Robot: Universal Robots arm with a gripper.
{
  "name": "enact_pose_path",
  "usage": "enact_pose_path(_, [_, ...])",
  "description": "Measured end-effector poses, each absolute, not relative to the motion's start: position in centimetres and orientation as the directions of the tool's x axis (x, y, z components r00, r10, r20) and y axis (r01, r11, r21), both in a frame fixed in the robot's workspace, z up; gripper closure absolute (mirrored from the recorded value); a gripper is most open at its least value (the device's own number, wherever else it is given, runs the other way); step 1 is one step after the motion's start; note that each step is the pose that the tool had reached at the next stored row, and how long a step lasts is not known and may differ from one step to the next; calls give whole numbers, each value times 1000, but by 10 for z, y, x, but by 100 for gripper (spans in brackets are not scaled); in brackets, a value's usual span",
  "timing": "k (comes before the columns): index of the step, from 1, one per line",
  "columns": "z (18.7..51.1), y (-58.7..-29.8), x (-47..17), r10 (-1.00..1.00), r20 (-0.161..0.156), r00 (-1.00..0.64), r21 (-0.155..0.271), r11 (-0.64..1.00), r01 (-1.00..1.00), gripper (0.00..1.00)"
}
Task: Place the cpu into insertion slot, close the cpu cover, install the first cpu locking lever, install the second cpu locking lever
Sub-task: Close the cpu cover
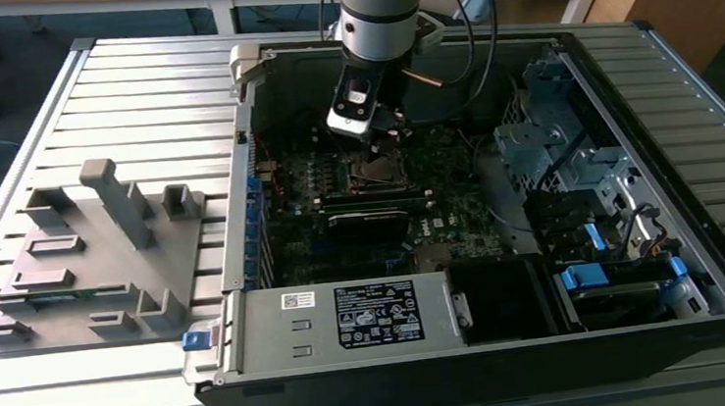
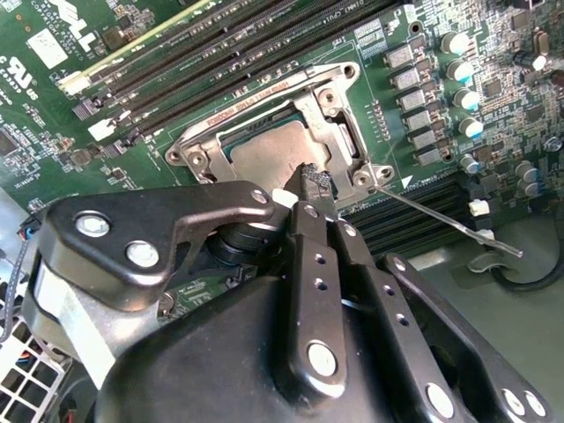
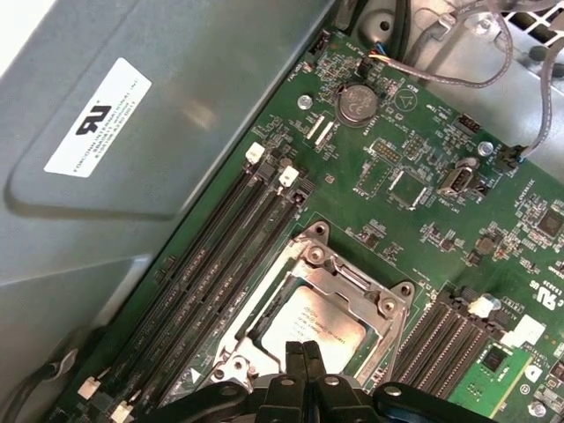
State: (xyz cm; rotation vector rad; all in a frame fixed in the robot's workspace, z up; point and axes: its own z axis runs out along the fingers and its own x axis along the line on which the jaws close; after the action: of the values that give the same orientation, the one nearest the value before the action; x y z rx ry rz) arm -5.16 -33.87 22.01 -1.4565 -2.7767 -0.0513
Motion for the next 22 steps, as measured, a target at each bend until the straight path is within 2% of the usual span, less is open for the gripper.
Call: enact_pose_path(22, [220,-339,-52,807,20,-590,26,589,808,89])
